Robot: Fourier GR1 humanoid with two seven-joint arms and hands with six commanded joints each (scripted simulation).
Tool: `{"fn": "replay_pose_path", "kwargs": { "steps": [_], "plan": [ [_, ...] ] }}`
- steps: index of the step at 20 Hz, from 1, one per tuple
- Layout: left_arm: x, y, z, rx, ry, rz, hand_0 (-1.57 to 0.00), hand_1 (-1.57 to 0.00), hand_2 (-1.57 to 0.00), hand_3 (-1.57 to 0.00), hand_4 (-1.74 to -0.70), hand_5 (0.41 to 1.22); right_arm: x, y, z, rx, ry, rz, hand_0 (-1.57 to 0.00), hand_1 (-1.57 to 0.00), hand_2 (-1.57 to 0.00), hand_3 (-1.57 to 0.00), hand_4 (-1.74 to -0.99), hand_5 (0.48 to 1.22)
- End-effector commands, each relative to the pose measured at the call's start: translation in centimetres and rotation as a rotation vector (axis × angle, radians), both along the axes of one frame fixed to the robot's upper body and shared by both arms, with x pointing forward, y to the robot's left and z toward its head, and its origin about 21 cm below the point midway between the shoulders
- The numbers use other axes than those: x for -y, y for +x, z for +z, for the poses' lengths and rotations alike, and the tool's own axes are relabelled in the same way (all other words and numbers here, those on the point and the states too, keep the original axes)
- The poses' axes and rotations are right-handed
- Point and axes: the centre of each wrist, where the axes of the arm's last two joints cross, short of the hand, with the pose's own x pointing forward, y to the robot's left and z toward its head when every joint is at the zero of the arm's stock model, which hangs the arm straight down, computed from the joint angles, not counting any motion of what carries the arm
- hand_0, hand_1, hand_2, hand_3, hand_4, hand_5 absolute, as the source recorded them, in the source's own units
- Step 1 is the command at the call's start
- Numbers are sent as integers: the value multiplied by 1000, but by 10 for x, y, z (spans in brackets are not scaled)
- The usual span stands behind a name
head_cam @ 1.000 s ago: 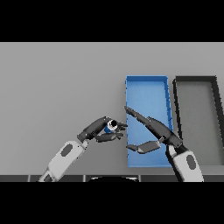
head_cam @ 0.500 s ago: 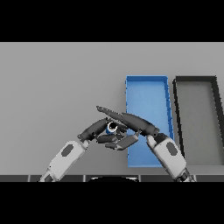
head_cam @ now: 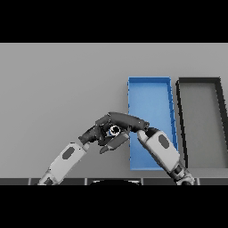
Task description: Pick up the blue pipe and place it into the blue bin.
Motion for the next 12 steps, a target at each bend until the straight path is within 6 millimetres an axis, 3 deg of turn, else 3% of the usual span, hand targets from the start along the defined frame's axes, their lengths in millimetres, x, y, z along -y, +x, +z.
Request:
{"fn": "replay_pose_path", "kwargs": {
  "steps": [1,3,6,11,12],
  "plan": [
    [1,-1,0,-21,-18,10,-1063,-1017,-969,-939,-1607,1221,-4,0,-4,-24,15,16,-1134,-1124,-1145,-957,-1562,666],
    [0,1,5,-2,-125,2,-1246,-1217,-1115,-1166,-1655,1221,-1,0,-10,-87,-1,6,-1291,-1285,-1298,-1178,-1495,826],
    [5,0,3,-4,-208,-12,-1404,-1390,-1310,-1364,-1697,1221,-6,-3,-8,-17,25,7,-1428,-1425,-1431,-1370,-1441,1019],
    [-1,0,3,-34,-188,7,-1516,-1512,-1388,-1503,-1727,1221,-5,-3,-9,16,23,3,-1524,-1523,-1525,-1505,-1475,1155],
    [-5,1,4,-10,-186,4,-1435,-1354,-1221,-1333,-1648,1221,-4,-2,-8,9,43,-1,-1533,-1533,-1534,-1518,-1480,1168]
  ]
}}
